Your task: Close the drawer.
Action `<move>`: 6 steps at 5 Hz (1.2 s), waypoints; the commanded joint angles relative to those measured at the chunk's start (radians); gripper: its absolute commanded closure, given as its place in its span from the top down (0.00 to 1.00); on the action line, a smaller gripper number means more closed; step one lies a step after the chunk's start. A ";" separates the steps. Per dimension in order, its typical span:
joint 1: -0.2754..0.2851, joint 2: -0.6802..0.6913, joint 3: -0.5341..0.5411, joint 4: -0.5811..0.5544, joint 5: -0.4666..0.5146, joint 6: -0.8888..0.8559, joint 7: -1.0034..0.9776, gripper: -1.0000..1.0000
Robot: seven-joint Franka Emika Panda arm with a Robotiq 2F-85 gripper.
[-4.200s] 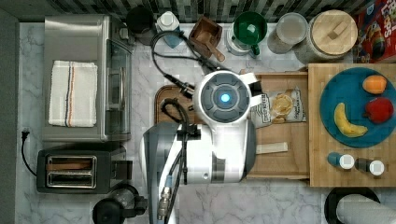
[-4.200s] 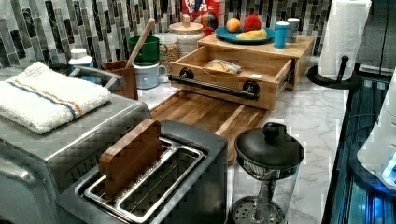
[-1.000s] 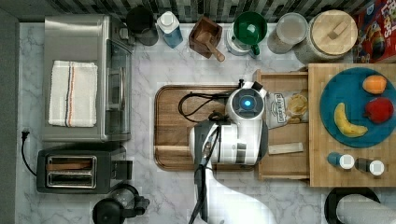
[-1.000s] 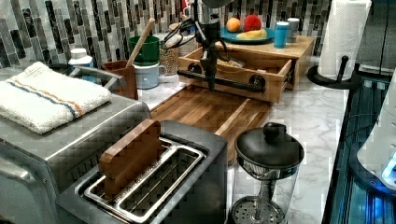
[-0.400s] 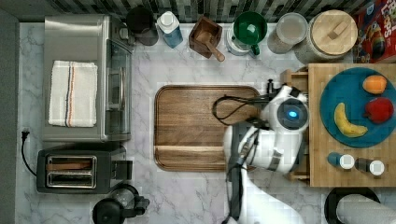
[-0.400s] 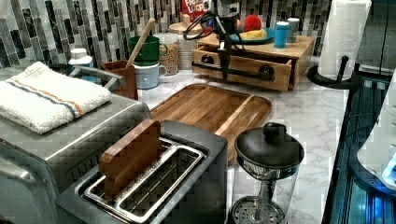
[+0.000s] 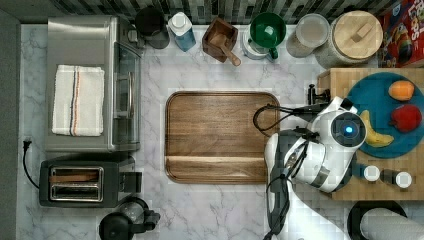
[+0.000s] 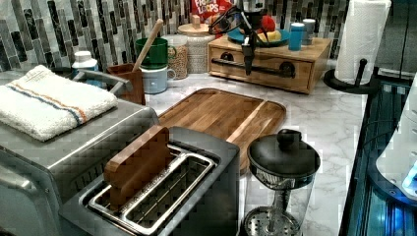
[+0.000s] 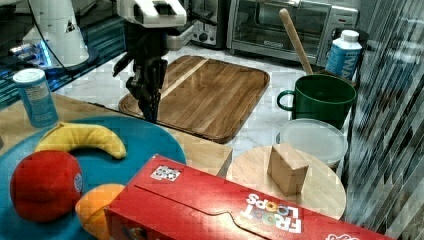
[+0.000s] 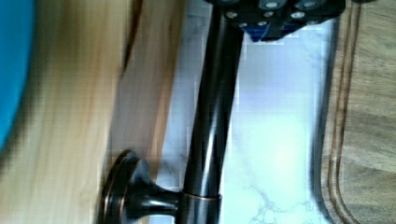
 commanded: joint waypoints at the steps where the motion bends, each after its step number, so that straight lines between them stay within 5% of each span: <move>1: -0.104 0.056 -0.067 0.182 0.042 0.020 -0.090 0.00; 6: -0.100 0.057 -0.072 0.182 0.044 0.020 -0.091 0.00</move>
